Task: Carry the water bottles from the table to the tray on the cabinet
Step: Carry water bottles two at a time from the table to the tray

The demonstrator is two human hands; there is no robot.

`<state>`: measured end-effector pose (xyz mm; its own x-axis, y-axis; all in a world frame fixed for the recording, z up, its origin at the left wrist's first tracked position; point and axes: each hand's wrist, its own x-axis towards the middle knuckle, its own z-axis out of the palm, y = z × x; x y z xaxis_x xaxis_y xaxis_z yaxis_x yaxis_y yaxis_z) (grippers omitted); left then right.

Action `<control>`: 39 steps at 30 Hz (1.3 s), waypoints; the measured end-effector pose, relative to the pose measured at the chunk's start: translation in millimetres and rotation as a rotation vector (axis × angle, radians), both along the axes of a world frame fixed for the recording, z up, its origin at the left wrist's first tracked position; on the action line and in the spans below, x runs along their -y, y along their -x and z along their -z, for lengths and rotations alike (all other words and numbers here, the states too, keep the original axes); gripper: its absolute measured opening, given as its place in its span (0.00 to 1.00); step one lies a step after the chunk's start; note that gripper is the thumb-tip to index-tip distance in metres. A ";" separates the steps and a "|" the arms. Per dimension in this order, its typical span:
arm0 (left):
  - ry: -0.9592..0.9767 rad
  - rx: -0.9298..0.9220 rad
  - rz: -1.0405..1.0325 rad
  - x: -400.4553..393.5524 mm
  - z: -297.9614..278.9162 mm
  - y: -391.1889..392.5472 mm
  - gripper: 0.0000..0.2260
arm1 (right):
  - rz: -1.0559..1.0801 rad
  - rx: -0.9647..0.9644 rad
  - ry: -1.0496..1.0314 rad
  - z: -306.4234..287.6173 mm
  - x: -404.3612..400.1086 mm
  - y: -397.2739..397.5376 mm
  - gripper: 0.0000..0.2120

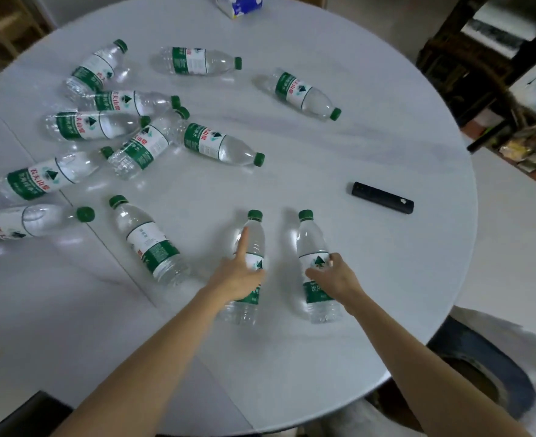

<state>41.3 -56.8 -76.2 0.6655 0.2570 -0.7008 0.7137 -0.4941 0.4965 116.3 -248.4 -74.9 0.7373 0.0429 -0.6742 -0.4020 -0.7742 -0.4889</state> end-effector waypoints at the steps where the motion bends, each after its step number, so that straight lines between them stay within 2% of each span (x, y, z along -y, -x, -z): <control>1: -0.071 0.017 -0.055 8.5 3.3 -0.2 0.40 | -0.004 0.053 0.020 3.4 -0.5 5.5 0.24; 5: -0.331 0.152 -0.193 36.6 13.5 4.1 0.40 | -0.035 0.223 0.183 18.7 -10.3 22.2 0.26; 8: -0.327 0.222 -0.247 33.4 26.3 4.4 0.40 | 0.003 0.310 0.197 23.4 -12.4 22.6 0.24; 11: -0.108 0.282 -0.301 23.1 28.9 2.3 0.40 | 0.074 0.277 0.067 19.5 -0.8 18.7 0.22; 13: 0.120 0.354 -0.386 24.3 20.9 1.2 0.38 | 0.200 0.229 -0.126 12.3 12.0 23.4 0.20; 15: 0.315 0.419 -0.472 33.5 4.5 -1.0 0.30 | 0.367 0.180 -0.364 -2.3 26.3 33.3 0.18; 17: 0.416 0.441 -0.463 47.9 -15.0 -0.3 0.21 | 0.488 0.130 -0.547 -19.9 46.5 46.4 0.14; 20: 0.568 0.453 -0.391 80.8 -42.1 5.6 0.20 | 0.585 0.093 -0.678 -45.7 90.4 70.0 0.13; 23: 0.744 0.422 -0.350 131.9 -65.2 11.2 0.18 | 0.702 0.117 -0.778 -65.8 141.4 98.4 0.13; 26: 0.870 0.381 -0.276 195.5 -79.3 16.7 0.22 | 0.853 0.194 -0.868 -79.0 199.1 128.9 0.14; 28: 0.906 0.346 -0.191 242.2 -85.8 22.8 0.20 | 0.958 0.224 -0.888 -83.2 242.4 150.9 0.14; 30: 0.932 0.310 -0.103 293.8 -90.8 31.6 0.19 | 1.044 0.251 -0.904 -84.0 291.4 173.4 0.19; 34: 1.004 0.213 0.022 411.9 -95.0 60.2 0.26 | 1.129 0.323 -0.977 -87.0 395.3 222.1 0.30; 36: 1.013 0.153 0.058 474.7 -96.1 77.9 0.26 | 1.160 0.333 -0.995 -91.1 448.0 248.5 0.29; 39: 1.026 0.091 0.148 566.5 -96.2 96.4 0.19 | 1.239 0.375 -0.966 -99.3 528.6 283.7 0.25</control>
